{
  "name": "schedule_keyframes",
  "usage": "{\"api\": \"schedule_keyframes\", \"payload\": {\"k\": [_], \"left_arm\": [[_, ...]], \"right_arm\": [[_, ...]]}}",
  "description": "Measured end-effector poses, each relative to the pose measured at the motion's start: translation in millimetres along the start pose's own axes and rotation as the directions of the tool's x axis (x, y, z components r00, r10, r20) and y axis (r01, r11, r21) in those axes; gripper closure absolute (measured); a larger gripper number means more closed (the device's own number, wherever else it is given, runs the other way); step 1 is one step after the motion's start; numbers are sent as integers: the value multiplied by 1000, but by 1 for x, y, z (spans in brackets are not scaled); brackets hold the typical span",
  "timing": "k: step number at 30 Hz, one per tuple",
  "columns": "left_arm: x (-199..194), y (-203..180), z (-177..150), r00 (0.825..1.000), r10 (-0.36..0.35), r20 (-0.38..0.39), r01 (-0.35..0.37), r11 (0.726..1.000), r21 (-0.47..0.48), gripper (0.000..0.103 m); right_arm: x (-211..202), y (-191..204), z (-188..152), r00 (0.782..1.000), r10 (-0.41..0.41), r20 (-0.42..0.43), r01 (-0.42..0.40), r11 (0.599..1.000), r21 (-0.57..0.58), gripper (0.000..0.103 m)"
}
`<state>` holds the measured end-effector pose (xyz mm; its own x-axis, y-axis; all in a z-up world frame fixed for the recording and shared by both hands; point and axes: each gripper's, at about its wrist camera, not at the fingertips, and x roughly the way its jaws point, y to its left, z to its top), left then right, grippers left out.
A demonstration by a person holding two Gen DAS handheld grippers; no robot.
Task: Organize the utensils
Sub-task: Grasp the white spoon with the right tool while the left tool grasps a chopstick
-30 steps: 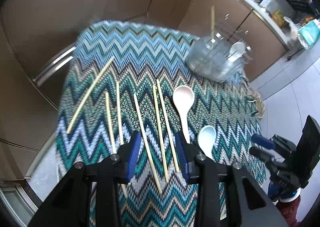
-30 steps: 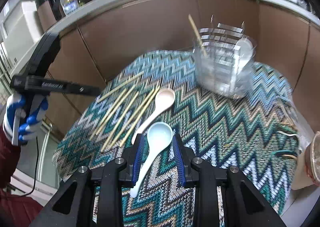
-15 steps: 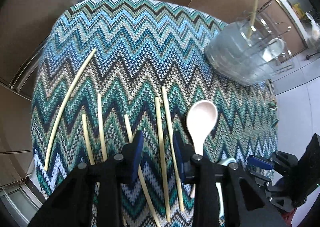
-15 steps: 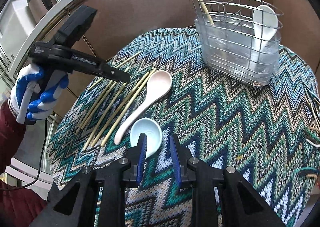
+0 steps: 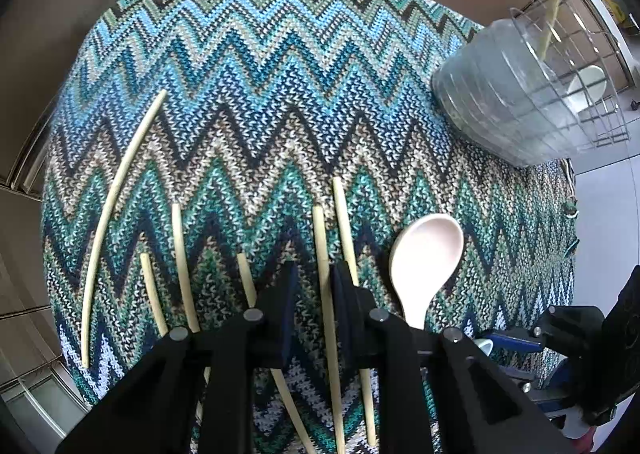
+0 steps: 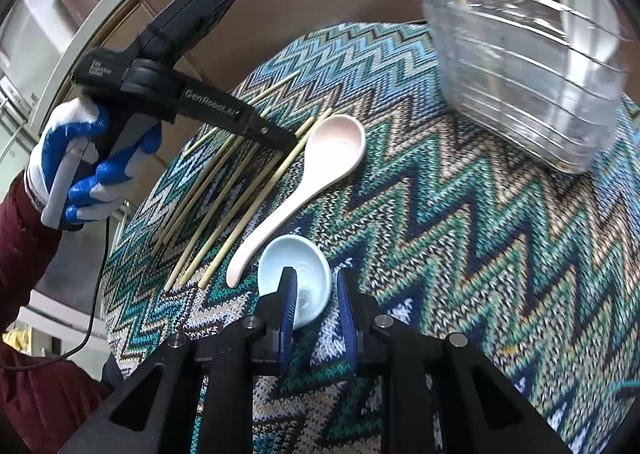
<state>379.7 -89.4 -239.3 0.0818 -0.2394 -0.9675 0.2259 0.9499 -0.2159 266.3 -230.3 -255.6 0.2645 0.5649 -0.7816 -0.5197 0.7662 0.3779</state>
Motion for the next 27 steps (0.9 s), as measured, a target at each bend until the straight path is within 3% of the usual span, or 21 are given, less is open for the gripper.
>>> {"api": "schedule_keyframes", "payload": {"k": [3, 6, 13, 21, 27], "left_arm": [[5, -4, 6, 1000, -7, -11, 7, 1000, -10, 87], [8, -5, 10, 1000, -1, -12, 1, 999, -36, 93], [7, 16, 9, 1000, -11, 13, 12, 996, -84, 98], [-25, 24, -17, 988, -55, 144, 71, 991, -110, 98], [-81, 23, -51, 957, -75, 279, 104, 990, -92, 98]], "right_arm": [[10, 0, 7, 999, 19, -30, -20, 999, -27, 84], [18, -2, 13, 998, 22, -54, -24, 999, -44, 94], [21, 4, 18, 998, 2, -58, -8, 994, -105, 96], [-12, 20, 8, 998, -62, 19, 64, 990, -128, 96], [-58, 45, -8, 982, -145, 121, 161, 978, -134, 96]]}}
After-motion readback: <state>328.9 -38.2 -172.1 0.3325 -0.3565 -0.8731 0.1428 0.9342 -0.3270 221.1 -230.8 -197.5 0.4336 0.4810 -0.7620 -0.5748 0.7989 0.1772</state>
